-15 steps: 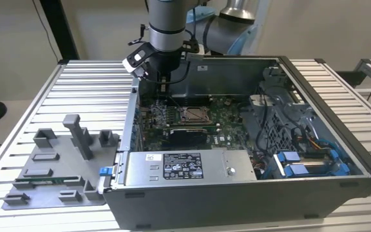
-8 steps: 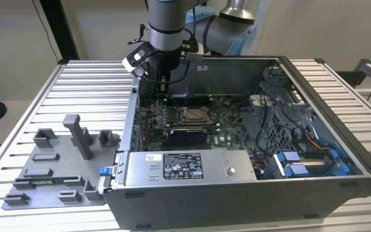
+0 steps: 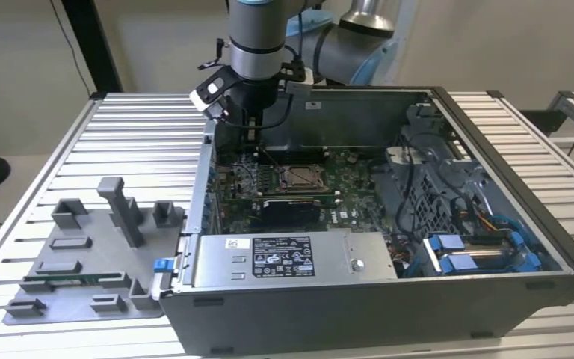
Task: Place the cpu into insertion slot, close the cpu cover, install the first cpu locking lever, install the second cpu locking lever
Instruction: 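Close the cpu cover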
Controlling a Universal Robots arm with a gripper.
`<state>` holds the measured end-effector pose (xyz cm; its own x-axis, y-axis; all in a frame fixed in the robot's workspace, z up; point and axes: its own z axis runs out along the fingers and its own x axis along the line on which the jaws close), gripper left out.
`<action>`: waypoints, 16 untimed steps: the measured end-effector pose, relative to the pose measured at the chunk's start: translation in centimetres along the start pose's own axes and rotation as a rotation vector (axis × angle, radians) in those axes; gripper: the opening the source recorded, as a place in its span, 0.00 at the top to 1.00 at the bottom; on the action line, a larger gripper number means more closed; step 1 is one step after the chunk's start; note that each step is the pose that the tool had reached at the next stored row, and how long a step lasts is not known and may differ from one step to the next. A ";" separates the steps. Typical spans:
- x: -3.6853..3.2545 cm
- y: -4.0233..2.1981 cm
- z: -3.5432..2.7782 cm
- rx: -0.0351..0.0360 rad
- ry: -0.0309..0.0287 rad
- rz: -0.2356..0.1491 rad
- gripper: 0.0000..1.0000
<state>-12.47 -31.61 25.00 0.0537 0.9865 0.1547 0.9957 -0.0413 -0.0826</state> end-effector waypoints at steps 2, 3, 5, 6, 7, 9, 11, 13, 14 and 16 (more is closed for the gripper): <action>-0.02 -0.17 0.11 0.0001 0.0001 0.000 1.00; -0.02 -0.16 0.20 0.0004 0.0001 0.000 1.00; 0.01 -0.14 0.50 0.0004 0.0004 0.000 1.00; 0.01 -0.13 0.62 0.0003 0.0008 0.000 1.00; 0.01 -0.12 0.70 0.0005 0.0016 0.000 1.00; 0.02 -0.13 0.79 0.0008 0.0059 0.000 1.00; 0.05 -0.02 0.81 0.0012 0.0128 -0.001 1.00; 0.06 0.24 0.80 0.0020 0.0198 -0.001 1.00; 0.07 0.40 0.78 0.0031 0.0230 -0.001 1.00; 0.08 0.57 0.76 0.0083 0.0295 -0.001 1.00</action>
<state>-11.95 -31.44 24.22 0.0549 0.9814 0.1837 0.9951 -0.0387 -0.0905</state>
